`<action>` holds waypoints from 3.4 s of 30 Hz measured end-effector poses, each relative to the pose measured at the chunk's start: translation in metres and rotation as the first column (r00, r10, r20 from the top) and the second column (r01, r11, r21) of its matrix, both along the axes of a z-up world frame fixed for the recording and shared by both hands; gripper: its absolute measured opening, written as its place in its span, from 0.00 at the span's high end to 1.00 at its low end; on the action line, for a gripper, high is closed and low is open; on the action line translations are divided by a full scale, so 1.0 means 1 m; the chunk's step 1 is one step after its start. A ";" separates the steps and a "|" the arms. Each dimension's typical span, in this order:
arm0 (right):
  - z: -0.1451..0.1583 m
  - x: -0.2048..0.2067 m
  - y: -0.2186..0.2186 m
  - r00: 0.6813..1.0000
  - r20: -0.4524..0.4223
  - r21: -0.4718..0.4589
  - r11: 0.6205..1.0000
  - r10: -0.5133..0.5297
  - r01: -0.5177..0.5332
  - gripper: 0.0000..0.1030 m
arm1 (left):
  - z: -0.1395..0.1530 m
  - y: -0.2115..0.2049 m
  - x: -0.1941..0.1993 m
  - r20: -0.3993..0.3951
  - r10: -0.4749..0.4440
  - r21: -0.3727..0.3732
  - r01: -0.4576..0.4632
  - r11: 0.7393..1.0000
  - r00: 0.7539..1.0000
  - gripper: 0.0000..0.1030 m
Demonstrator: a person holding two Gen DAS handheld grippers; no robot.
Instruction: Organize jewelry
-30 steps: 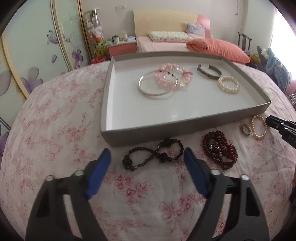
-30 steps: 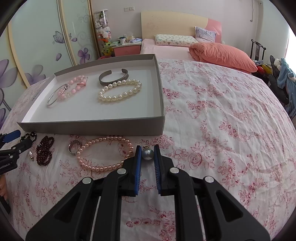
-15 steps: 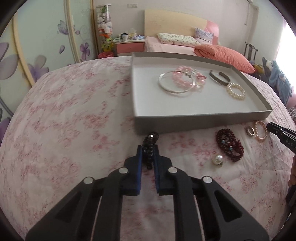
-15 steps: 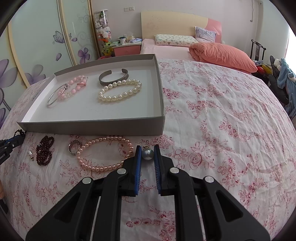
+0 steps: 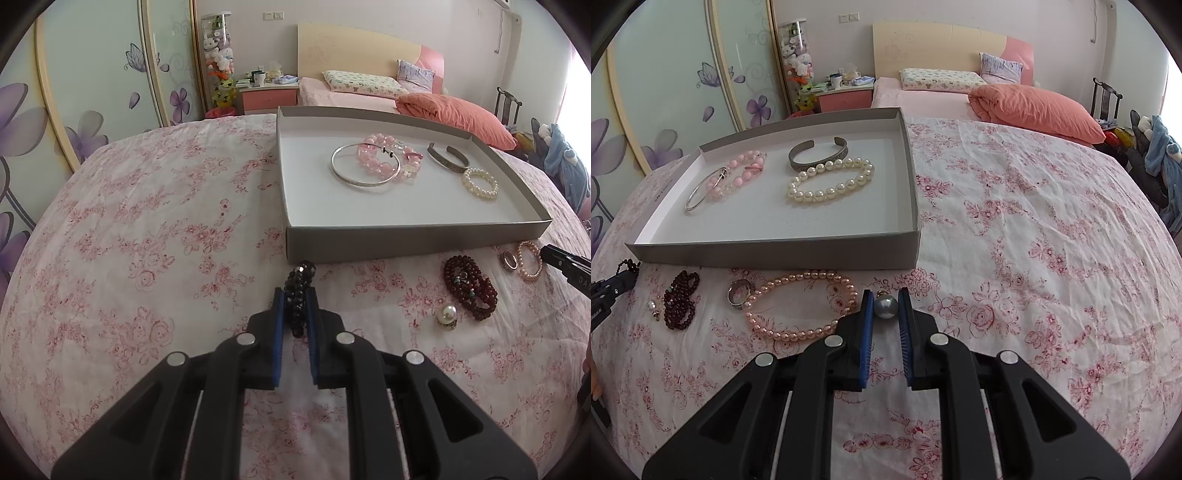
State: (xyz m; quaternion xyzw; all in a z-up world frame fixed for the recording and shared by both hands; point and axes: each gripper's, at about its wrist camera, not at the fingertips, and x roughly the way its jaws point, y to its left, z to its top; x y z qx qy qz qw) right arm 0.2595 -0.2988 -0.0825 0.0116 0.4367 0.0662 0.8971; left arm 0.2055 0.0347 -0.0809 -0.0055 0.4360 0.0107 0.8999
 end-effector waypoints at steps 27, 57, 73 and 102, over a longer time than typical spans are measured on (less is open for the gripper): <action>0.000 0.001 0.001 1.000 0.000 -0.007 1.000 0.000 0.000 0.86 | -0.001 -0.002 0.000 -0.001 0.000 0.004 0.000 1.000 1.000 0.88; 0.103 -0.065 0.023 0.922 0.386 0.143 0.987 0.014 -0.074 0.86 | 0.088 -0.016 -0.054 0.300 -0.040 -0.091 0.071 0.993 0.953 0.89; 0.133 -0.085 0.049 0.846 0.530 0.122 0.982 0.060 -0.146 0.86 | 0.131 -0.056 -0.061 0.408 -0.082 -0.061 0.116 0.991 0.909 0.89; 0.094 0.023 0.059 0.918 0.397 0.120 0.990 0.018 -0.071 0.86 | 0.100 -0.068 0.046 0.346 -0.100 -0.043 0.122 0.992 0.933 0.89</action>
